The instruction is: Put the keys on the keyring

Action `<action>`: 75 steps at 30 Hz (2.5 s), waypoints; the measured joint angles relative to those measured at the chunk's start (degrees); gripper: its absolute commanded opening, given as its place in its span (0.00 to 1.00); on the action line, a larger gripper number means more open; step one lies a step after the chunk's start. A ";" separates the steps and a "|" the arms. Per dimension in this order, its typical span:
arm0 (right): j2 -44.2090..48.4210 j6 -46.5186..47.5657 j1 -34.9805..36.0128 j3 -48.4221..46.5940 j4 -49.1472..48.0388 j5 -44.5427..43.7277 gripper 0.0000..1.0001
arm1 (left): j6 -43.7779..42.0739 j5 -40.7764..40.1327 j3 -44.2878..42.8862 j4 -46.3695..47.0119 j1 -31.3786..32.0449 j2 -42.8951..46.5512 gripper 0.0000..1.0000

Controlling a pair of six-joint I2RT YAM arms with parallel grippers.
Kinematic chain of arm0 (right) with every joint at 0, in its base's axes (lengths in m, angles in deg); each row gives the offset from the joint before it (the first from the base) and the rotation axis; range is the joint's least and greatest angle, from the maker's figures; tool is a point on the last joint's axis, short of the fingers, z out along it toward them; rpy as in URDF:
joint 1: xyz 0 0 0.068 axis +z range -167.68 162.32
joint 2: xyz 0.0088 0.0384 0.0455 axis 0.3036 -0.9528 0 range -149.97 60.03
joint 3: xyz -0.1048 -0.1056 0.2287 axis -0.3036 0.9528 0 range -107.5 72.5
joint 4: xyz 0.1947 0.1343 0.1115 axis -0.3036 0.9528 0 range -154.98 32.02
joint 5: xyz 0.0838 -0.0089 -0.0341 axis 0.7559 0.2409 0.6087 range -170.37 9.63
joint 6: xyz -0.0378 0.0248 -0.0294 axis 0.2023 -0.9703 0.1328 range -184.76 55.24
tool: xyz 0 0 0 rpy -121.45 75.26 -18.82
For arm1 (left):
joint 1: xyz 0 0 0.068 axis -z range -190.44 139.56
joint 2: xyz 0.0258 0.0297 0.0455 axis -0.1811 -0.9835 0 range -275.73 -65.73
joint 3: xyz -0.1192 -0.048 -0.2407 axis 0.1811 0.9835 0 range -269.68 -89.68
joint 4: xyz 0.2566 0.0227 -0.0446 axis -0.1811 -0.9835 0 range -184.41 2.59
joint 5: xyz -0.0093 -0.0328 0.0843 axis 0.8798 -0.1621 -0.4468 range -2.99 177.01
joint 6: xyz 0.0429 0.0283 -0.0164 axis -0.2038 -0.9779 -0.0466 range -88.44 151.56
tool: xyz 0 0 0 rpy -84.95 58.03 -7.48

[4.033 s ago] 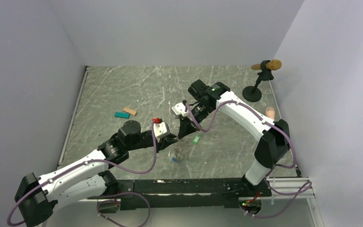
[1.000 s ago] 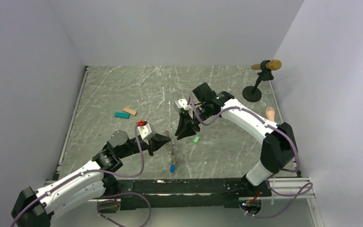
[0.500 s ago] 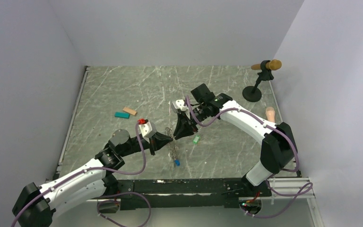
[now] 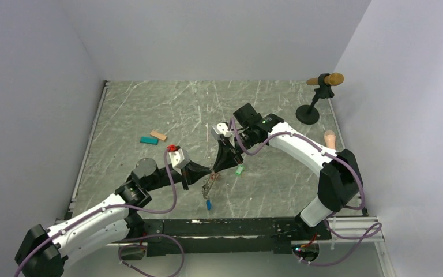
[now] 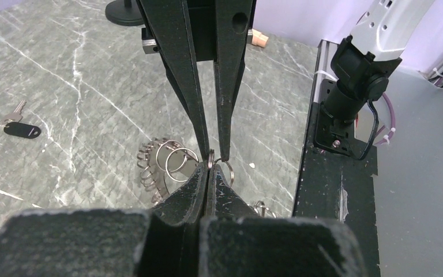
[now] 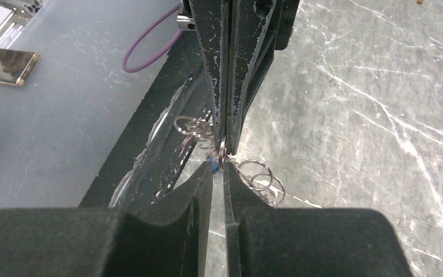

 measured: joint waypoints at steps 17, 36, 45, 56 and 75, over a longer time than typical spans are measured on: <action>0.00 -0.33 0.00 -0.17 0.26 0.94 0.00 | 1.31 1.97 0.00 0.68 -0.87 0.13 0.00; -4.37 -0.07 0.59 -10.73 11.17 -7.63 0.00 | -3.67 2.08 -7.96 -14.23 -4.42 6.54 0.72; -6.12 -0.57 1.92 -15.61 18.18 -18.53 0.00 | -11.17 5.31 -16.57 -24.17 -4.46 -1.84 0.55; -7.10 -1.09 2.21 -17.07 21.57 -22.69 0.00 | -11.91 9.11 -16.79 -21.94 -4.55 -10.91 0.52; -7.85 -0.92 2.25 -17.68 23.10 -22.05 0.00 | -9.75 11.54 -16.57 -12.68 -4.52 -18.18 0.40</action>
